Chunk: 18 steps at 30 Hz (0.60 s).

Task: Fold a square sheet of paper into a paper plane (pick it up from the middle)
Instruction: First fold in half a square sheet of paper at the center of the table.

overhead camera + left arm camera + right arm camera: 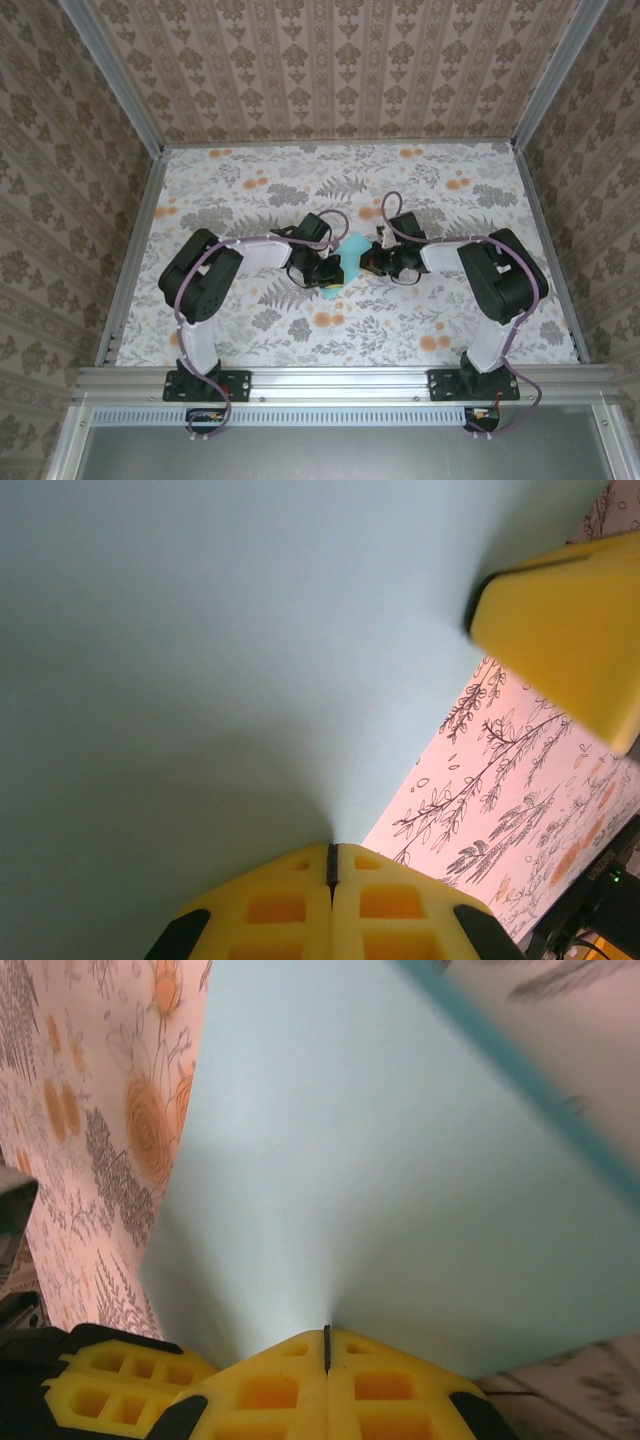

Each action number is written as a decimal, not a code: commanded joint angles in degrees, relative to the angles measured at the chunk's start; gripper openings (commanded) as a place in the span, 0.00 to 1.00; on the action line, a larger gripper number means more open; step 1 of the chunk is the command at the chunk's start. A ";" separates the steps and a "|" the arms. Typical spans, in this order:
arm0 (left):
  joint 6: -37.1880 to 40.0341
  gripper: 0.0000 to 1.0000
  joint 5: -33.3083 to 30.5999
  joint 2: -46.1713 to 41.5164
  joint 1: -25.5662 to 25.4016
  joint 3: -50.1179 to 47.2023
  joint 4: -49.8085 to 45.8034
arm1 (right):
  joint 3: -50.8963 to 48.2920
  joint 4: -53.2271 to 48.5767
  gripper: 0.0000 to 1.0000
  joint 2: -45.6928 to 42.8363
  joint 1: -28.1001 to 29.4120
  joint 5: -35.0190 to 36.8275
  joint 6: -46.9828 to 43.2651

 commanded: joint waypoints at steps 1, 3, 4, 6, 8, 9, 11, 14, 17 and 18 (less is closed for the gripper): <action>-1.10 0.00 -3.38 3.31 -0.46 -2.81 -8.92 | 1.14 -2.88 0.00 1.91 -3.63 7.00 -3.20; -1.21 0.00 -3.34 3.31 -0.46 -2.79 -8.83 | 1.75 -2.96 0.00 2.27 -4.80 7.58 -3.69; -1.23 0.00 -3.34 3.20 -0.44 -2.89 -8.83 | 2.12 -3.07 0.00 2.44 -5.28 7.85 -3.98; -1.21 0.00 -3.43 3.18 -0.46 -3.01 -8.87 | 2.80 -3.11 0.00 2.79 -6.25 8.27 -4.34; -1.21 0.00 -3.37 3.20 -0.48 -3.21 -8.72 | 3.47 -3.08 0.00 3.28 -7.22 8.28 -4.57; -1.25 0.00 -3.39 3.14 -0.47 -3.21 -8.66 | 3.73 -3.07 0.00 3.49 -7.53 8.26 -4.55; -1.05 0.00 -3.52 3.04 -0.47 -3.17 -8.76 | 4.50 -3.33 0.00 3.50 -8.13 8.21 -4.71; 0.36 0.00 -4.02 3.05 -0.23 -2.52 -9.65 | 5.13 -4.27 0.00 1.74 -8.17 8.06 -4.70; 4.11 0.00 -4.28 3.13 0.20 -1.04 -10.96 | 4.44 -4.54 0.00 -2.23 -8.09 7.75 -4.17; 6.68 0.00 -5.05 3.27 0.31 0.12 -12.53 | 3.91 -4.48 0.00 -3.69 -8.11 7.56 -3.93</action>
